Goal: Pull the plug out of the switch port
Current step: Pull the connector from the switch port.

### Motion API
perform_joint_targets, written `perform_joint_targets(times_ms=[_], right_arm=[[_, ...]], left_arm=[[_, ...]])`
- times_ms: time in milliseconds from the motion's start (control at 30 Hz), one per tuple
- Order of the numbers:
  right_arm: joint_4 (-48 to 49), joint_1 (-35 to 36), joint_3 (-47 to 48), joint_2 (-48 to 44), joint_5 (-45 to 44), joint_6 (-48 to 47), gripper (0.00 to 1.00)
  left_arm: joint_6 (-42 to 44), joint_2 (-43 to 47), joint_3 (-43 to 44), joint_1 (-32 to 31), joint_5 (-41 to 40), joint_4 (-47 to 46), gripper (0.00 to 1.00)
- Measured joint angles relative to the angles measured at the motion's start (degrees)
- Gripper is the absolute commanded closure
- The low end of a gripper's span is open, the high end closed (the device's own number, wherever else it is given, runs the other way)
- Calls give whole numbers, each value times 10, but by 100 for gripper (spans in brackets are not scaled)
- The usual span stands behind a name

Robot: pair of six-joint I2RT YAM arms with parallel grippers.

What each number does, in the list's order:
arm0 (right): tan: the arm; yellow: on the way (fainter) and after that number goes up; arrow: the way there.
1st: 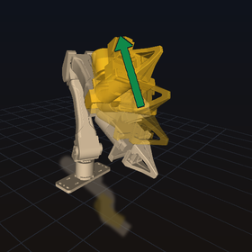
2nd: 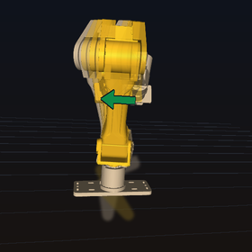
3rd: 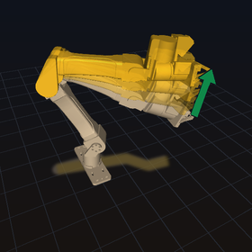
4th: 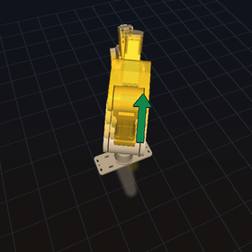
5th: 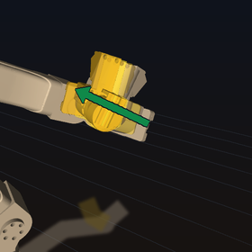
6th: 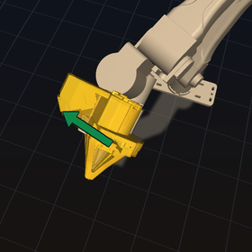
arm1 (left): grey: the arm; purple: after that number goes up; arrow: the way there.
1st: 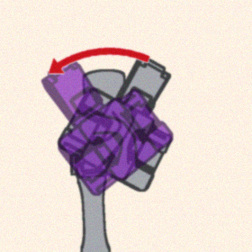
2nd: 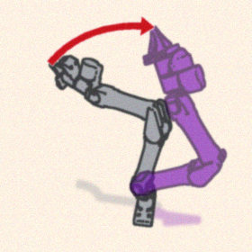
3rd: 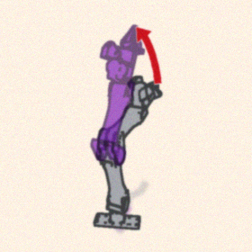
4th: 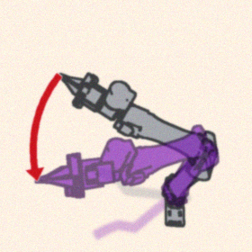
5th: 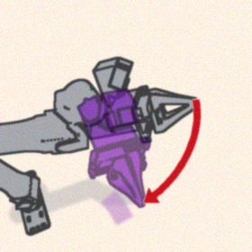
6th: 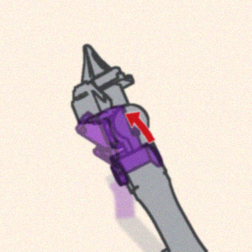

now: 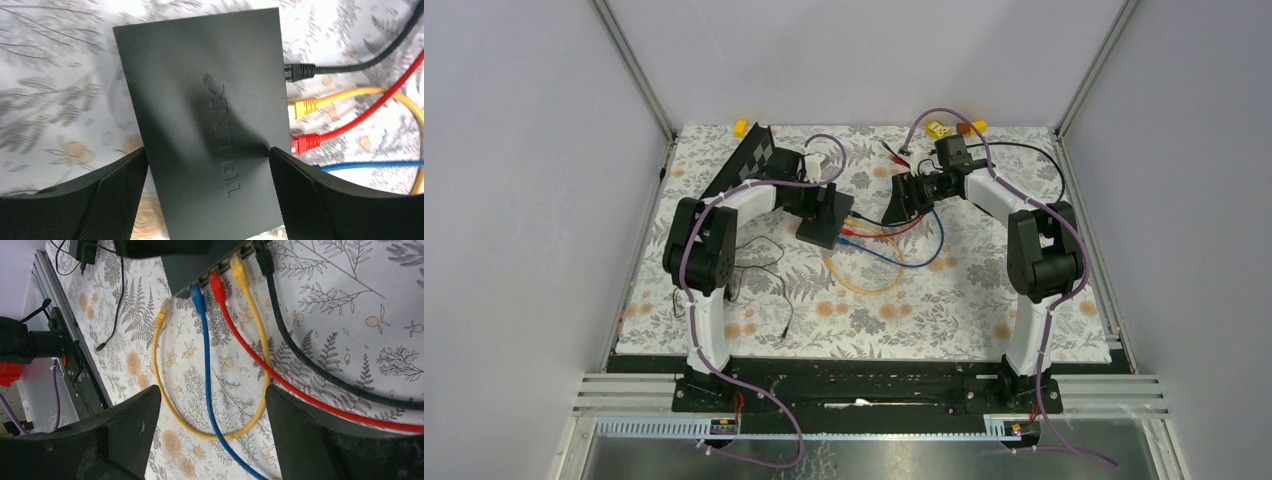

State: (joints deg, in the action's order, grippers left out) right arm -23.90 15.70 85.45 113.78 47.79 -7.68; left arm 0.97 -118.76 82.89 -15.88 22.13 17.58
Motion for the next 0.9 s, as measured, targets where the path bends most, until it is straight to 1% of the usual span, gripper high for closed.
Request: perform_joint_targets(times_ms=[133,300,333,433,500,600,767,867,900], right_arm=[[7,0,-16,-2,2,0,16],[10,0,-22,-3,1,-2,17],[11,0,-22,-3,-1,-4,18],[5,0,-9,5,-3,-12,23],[-1,0,21,28,-3,-20,26],[-3,0,56,66,-3,-29,29],[-11,0,75,123,0,-30,29],[-13,0,84,153,3,-29,29],[-15,0,90,160,16,-26,30]], left_arm=[[4,25,-40,-30,3,-13,12],[11,41,-64,-68,6,-24,12],[13,43,-68,-73,6,-25,11],[24,51,-78,-84,5,-31,2],[33,59,-89,-87,2,-37,1],[47,85,-121,-90,-8,-46,1],[73,138,-169,-92,-28,-49,1],[81,156,-174,-94,-29,-61,1],[83,160,-174,-95,-29,-66,1]])
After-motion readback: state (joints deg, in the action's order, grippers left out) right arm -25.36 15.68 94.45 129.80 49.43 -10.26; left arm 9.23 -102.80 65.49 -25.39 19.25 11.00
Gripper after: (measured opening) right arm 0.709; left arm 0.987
